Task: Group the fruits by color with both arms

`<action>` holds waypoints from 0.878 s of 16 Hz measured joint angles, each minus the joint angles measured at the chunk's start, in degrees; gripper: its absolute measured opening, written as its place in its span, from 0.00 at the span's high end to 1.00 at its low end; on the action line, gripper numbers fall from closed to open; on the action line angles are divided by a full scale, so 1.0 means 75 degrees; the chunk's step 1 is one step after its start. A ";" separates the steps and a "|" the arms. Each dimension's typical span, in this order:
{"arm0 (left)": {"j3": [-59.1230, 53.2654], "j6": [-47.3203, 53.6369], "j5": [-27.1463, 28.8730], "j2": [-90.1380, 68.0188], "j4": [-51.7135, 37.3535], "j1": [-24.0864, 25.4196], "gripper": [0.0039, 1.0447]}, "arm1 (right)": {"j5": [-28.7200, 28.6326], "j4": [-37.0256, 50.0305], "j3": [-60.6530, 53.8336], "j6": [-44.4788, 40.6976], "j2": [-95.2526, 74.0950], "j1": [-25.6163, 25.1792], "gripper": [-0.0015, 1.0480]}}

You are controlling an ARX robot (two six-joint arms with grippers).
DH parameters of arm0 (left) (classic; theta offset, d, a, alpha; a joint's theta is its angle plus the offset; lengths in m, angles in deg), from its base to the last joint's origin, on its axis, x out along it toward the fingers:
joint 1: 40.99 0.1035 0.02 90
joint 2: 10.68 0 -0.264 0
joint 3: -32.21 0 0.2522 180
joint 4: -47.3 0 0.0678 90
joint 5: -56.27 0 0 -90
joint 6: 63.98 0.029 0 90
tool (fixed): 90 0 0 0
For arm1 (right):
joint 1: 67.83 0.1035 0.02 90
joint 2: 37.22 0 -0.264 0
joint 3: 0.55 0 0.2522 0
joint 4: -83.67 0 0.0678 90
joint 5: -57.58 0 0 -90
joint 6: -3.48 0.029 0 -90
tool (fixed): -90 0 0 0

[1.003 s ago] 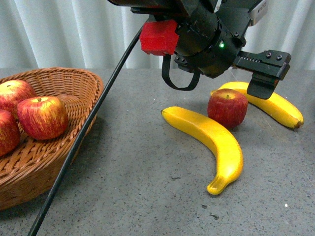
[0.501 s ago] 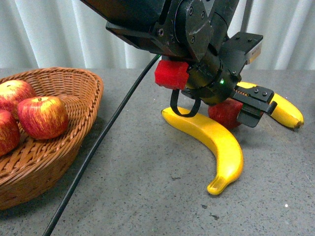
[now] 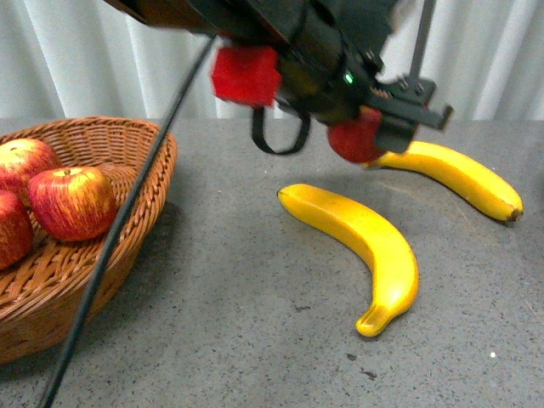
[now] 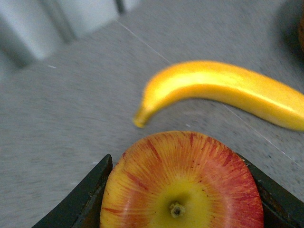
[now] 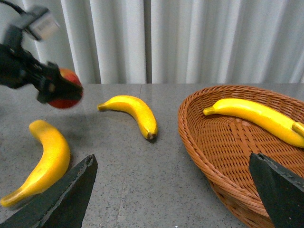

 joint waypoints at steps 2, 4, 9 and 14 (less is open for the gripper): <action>-0.1201 -0.0306 0.0848 0.1498 -0.0816 0.0592 0.36 | 0.0000 0.0000 0.0000 0.0000 0.0000 0.0000 0.06; -0.2938 -0.0507 0.2075 0.3168 -0.1384 0.1425 0.36 | 0.0000 0.0003 0.0000 0.0000 0.0000 0.0000 0.06; -0.6767 -0.1830 0.3477 0.6065 -0.1236 0.1955 0.36 | 0.0000 0.0000 0.0000 0.0000 0.0000 0.0000 0.06; -0.7428 -0.2559 0.3328 0.7580 -0.0627 0.2157 0.07 | 0.0000 0.0000 0.0000 0.0000 0.0000 0.0000 0.06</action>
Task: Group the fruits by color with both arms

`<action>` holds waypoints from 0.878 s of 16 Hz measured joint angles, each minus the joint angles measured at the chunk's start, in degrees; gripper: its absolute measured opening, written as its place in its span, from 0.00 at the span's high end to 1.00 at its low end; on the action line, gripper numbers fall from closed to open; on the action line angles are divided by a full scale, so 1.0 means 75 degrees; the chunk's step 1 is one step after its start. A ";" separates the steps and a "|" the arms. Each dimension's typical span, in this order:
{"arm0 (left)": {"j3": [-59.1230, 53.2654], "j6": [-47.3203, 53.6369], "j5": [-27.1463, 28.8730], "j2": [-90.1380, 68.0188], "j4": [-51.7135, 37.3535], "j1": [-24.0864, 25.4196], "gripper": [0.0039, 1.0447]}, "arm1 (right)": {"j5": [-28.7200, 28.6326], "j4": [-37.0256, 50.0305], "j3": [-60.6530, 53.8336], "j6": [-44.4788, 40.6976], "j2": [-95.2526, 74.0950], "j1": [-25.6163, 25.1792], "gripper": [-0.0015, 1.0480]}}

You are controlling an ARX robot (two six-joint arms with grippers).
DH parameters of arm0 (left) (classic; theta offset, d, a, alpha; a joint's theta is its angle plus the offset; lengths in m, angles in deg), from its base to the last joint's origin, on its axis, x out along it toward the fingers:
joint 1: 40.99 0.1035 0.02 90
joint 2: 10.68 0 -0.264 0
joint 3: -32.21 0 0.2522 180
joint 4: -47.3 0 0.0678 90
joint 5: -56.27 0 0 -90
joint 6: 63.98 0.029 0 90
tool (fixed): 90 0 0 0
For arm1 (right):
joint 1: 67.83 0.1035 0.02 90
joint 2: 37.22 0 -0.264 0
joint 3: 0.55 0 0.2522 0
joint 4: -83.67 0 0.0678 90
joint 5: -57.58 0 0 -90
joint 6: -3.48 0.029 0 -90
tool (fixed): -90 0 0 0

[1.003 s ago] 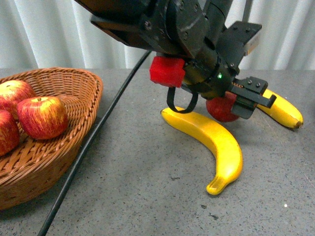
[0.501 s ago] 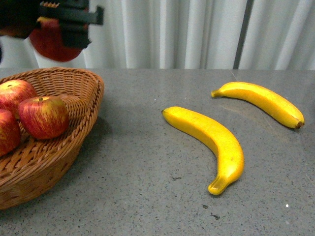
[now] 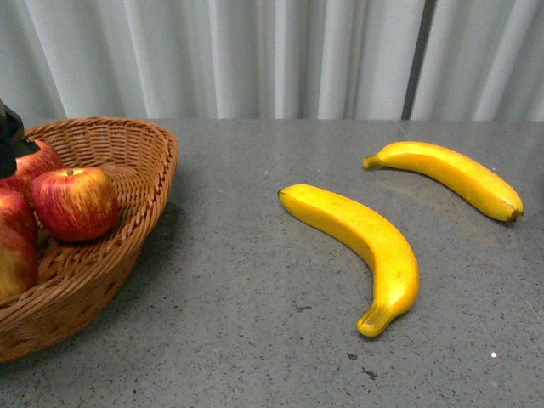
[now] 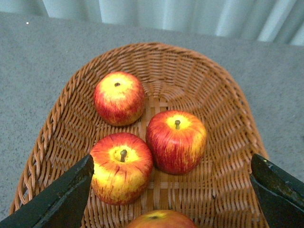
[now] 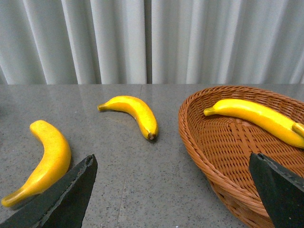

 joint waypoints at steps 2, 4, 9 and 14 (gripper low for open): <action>0.0000 0.0277 0.0338 0.1352 0.0239 -0.0012 0.06 | 0.0000 0.0000 0.0000 0.0000 0.0000 0.0000 0.06; -0.0087 0.0749 0.0455 0.2634 0.0708 0.0347 0.07 | 0.0000 0.0003 0.0000 0.0000 0.0000 0.0000 0.06; -0.1629 0.1204 -0.2253 0.4077 -0.0530 0.1830 0.34 | 0.0000 -0.0003 0.0000 0.0000 0.0000 0.0000 0.06; -0.2579 0.1262 -0.2812 0.4774 -0.0769 0.2084 0.53 | 0.0000 0.0000 0.0000 0.0000 0.0000 0.0000 0.06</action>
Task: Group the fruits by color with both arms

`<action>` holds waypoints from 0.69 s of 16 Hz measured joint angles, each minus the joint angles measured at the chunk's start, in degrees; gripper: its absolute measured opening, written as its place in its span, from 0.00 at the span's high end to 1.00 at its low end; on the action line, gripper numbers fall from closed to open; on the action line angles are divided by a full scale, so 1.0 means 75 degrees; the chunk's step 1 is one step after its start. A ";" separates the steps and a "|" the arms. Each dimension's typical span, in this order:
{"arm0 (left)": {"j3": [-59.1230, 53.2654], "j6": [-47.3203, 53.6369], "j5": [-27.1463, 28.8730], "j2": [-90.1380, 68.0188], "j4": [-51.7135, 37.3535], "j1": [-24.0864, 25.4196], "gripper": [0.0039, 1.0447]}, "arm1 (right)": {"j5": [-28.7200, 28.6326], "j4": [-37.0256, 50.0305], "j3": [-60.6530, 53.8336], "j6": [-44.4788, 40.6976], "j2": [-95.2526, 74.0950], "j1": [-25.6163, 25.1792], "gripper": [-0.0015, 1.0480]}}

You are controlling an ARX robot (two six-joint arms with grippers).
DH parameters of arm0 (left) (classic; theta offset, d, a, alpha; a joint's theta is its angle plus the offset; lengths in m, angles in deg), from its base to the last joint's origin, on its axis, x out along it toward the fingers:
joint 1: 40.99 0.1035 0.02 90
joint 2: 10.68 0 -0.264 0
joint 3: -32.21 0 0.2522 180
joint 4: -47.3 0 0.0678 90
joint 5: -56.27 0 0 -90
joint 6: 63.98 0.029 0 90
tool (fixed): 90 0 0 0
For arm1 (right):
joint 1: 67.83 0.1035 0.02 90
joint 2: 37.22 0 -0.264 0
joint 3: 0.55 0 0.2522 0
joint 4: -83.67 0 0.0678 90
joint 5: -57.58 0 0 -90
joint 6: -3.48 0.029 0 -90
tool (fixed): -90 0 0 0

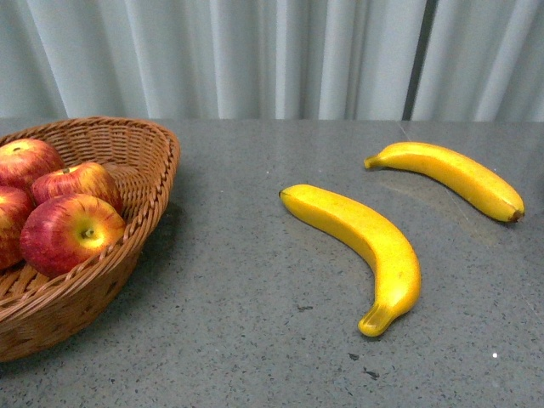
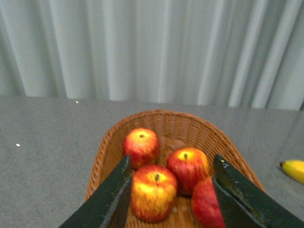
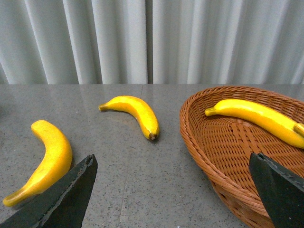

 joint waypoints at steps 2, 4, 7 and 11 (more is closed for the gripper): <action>-0.0391 0.0009 -0.0137 0.0201 0.0050 -0.0055 0.65 | 0.0000 0.0000 0.0000 0.0000 0.0000 0.0000 0.06; -0.0670 0.0009 -0.0122 0.0606 0.0055 -0.0052 0.93 | 0.0000 0.0000 0.0000 0.0000 0.0000 0.0000 0.06; -0.1078 0.0026 -0.0125 0.1160 0.0251 -0.0050 0.99 | 0.0000 0.0000 0.0000 0.0000 0.0000 0.0000 0.06; -0.1332 0.0026 -0.0125 0.1784 0.0568 -0.0050 0.99 | 0.0000 0.0000 0.0000 0.0000 0.0000 0.0000 0.06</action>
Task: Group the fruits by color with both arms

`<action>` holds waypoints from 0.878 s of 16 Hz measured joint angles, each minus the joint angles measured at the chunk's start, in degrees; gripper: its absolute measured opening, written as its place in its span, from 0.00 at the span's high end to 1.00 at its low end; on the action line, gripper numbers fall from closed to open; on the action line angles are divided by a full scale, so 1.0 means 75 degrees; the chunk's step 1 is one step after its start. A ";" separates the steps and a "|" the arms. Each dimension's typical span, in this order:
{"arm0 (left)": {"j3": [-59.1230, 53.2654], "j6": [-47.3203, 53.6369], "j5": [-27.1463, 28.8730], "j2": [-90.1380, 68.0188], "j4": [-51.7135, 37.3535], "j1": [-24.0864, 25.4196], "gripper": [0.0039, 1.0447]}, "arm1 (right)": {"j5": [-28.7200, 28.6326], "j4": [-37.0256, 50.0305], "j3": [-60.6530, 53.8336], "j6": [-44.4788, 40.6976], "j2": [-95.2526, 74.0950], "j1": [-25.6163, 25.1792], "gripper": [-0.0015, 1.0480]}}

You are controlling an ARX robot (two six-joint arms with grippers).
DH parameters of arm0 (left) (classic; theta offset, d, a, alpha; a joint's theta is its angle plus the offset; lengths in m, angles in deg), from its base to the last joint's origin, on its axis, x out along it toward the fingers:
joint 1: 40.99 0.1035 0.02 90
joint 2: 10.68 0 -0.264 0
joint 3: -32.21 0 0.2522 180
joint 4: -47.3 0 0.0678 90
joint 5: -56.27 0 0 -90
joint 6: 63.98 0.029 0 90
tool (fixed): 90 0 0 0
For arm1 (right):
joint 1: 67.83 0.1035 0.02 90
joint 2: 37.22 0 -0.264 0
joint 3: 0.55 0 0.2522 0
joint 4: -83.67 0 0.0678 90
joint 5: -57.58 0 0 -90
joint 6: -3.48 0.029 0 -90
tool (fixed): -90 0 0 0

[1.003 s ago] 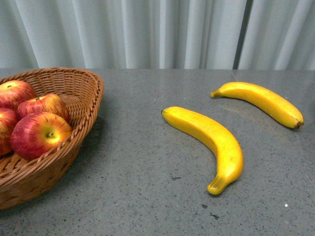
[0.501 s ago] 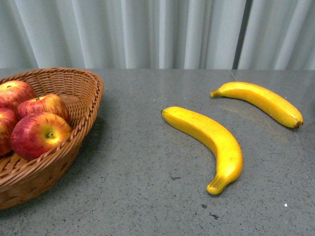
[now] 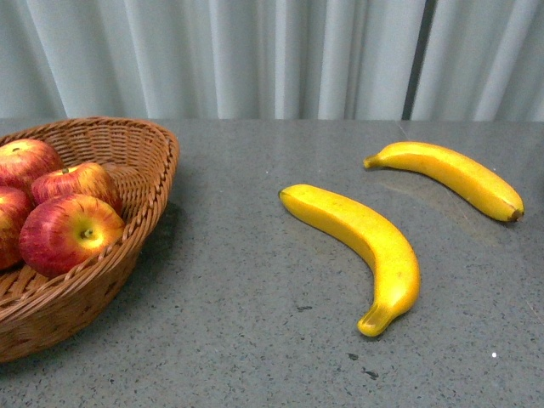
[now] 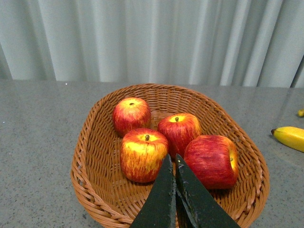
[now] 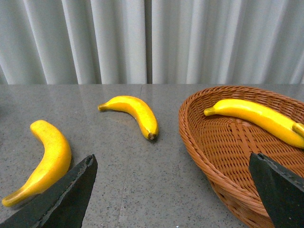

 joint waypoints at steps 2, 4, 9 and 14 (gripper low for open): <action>-0.0227 0.0003 -0.0003 0.0376 0.0026 0.0000 0.99 | 0.0000 0.0000 0.0000 0.0000 0.0000 0.0000 0.06; -0.0221 0.0009 -0.0015 0.1341 0.1405 0.0000 0.99 | 0.0000 0.0000 0.0000 0.0000 0.0000 0.0000 0.06; -0.0221 0.0015 0.0003 0.1617 0.1393 0.0000 0.99 | 0.0000 0.0003 0.0000 0.0000 0.0000 0.0000 0.06; -0.0221 0.0012 0.0000 0.1617 0.1373 0.0000 0.55 | -0.0003 0.0003 0.0000 0.0000 0.0000 0.0000 0.06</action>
